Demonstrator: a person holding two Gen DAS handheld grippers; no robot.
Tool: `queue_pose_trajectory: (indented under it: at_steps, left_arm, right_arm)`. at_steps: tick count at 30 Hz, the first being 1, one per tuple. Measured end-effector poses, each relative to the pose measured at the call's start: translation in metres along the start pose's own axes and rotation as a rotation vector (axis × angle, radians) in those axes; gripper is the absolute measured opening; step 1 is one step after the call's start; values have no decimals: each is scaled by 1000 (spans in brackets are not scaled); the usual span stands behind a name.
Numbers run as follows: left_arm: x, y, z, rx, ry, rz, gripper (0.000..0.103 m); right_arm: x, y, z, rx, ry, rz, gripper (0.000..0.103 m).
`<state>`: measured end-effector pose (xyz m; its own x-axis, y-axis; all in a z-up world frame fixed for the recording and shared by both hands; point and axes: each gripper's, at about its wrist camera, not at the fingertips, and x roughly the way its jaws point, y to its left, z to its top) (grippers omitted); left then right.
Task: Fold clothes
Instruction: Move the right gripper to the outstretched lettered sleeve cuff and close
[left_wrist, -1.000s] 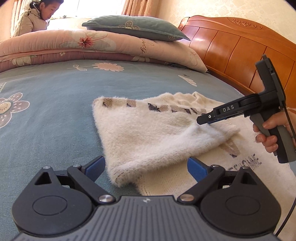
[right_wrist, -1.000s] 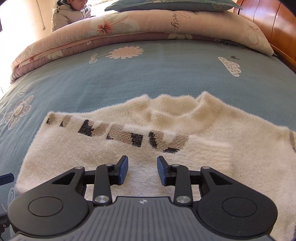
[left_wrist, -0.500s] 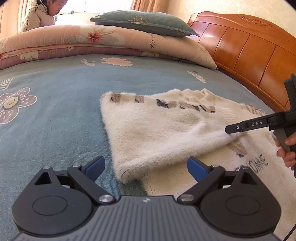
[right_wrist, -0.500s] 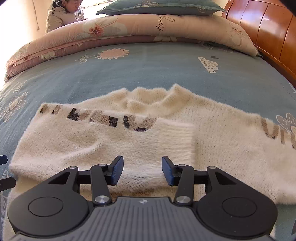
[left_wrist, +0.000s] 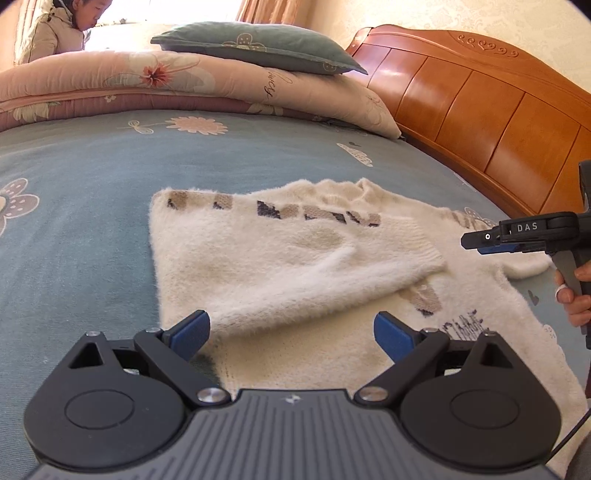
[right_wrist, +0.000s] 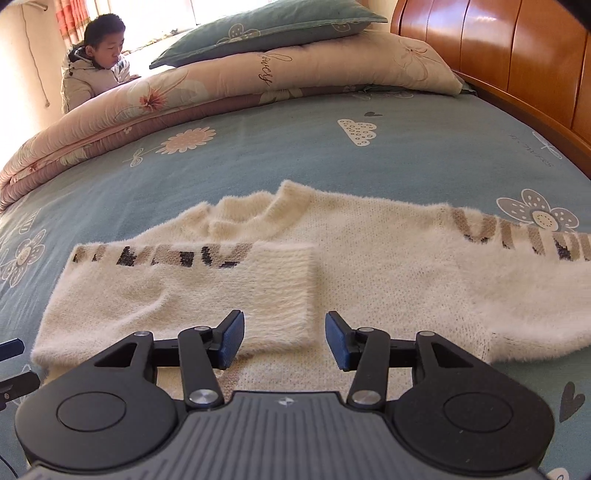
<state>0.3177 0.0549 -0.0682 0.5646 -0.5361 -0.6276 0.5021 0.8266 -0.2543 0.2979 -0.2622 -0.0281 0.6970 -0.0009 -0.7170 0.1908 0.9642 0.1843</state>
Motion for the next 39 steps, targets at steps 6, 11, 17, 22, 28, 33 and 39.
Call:
queue_pose_trajectory:
  at_steps: [6, 11, 17, 22, 28, 33, 39]
  left_arm:
    - [14, -41, -9, 34, 102, -96, 95]
    - [22, -79, -19, 126, 154, -125, 95]
    - [37, -93, -28, 173, 189, -89, 95]
    - [47, -95, -28, 168, 195, -84, 100]
    - [52, -89, -27, 123, 184, -104, 100]
    - [54, -84, -25, 96, 173, -133, 102]
    - [55, -86, -26, 113, 168, -127, 102]
  right_arm:
    - [-31, -68, -7, 132, -21, -52, 54]
    - [-52, -131, -12, 278, -60, -81, 57]
    - [-56, -203, -25, 469, -94, -71, 59]
    - [-52, -270, -42, 673, -145, -51, 59]
    - [-39, -339, -65, 880, -224, -29, 59]
    - [-33, -367, -68, 925, -287, -2, 59]
    - [-20, -391, -61, 954, -360, 13, 59]
